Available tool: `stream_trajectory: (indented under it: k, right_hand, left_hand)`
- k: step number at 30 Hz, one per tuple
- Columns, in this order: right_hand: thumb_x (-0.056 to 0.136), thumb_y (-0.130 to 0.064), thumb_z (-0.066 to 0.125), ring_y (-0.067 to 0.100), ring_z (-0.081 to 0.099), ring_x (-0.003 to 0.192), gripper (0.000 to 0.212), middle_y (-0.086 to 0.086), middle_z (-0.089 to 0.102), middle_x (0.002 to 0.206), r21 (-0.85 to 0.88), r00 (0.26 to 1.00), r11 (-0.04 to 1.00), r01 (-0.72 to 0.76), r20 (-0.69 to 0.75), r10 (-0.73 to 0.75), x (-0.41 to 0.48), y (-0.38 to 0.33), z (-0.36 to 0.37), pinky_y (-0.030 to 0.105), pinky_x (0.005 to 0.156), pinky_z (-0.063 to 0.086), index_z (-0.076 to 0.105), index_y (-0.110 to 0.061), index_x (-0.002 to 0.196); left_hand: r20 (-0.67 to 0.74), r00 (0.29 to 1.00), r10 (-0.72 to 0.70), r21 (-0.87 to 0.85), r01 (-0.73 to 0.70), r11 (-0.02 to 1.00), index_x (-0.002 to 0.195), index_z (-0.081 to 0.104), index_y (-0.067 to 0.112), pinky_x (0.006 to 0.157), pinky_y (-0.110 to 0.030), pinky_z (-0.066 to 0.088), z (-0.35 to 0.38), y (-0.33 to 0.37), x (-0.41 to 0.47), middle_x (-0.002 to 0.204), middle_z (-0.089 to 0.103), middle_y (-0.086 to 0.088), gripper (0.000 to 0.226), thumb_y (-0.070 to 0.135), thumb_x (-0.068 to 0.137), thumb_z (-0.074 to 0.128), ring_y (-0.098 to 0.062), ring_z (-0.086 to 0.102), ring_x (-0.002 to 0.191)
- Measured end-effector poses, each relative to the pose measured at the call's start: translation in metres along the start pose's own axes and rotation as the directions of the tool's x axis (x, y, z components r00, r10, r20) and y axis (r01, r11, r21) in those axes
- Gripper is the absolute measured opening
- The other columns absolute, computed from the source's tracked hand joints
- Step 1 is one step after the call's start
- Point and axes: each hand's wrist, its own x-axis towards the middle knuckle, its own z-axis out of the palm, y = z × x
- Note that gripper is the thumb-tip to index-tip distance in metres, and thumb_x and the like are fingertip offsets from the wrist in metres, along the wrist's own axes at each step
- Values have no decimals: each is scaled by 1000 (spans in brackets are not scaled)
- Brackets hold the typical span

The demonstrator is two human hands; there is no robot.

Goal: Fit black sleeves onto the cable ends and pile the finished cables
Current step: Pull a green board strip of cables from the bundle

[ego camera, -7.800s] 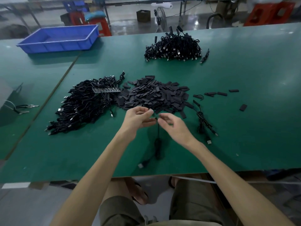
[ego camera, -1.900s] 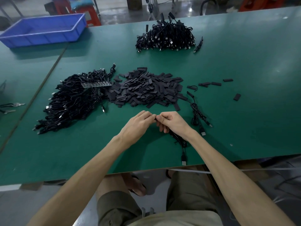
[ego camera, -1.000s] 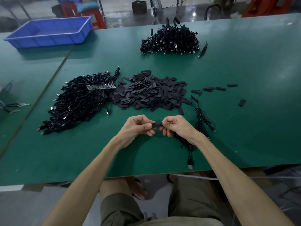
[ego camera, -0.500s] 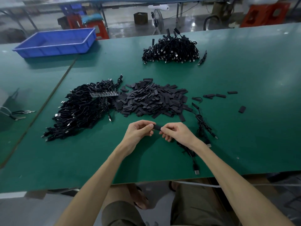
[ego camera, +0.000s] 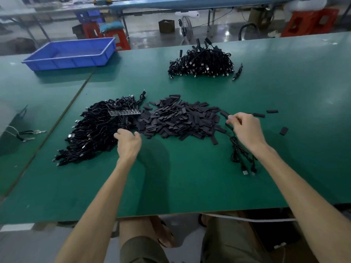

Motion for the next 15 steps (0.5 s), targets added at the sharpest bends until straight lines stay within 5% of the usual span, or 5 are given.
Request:
stream_trajectory:
  k: [4,9,15]
  right_hand:
    - [110,-33,49,20,57,81,38,11,66,101,-160,999,986,-45,15,48,9,17,2,34,77,45,67,0,118]
    - [108,-36,50,31,45,134,53,16,51,141,-251,991,966,-62,96,88,-2,28,15,46,106,42,50,-1,147]
    - [106,-36,55,26,31,140,57,13,43,147,-256,992,963,88,113,-61,-27,16,35,44,117,33,47,-2,150]
  left_hand:
    - [-37,999,-22,144,28,989,137,32,-6,81,-50,44,1,-12,9,142,42,-26,55,33,105,51,-48,58,111]
    - [-26,999,28,182,-22,983,118,47,-1,79,-48,46,-5,-16,15,117,62,-23,36,32,106,50,-43,62,101]
    - [26,998,56,127,-59,990,110,51,1,81,-48,53,-11,-12,13,106,67,-18,30,31,106,47,-37,63,91]
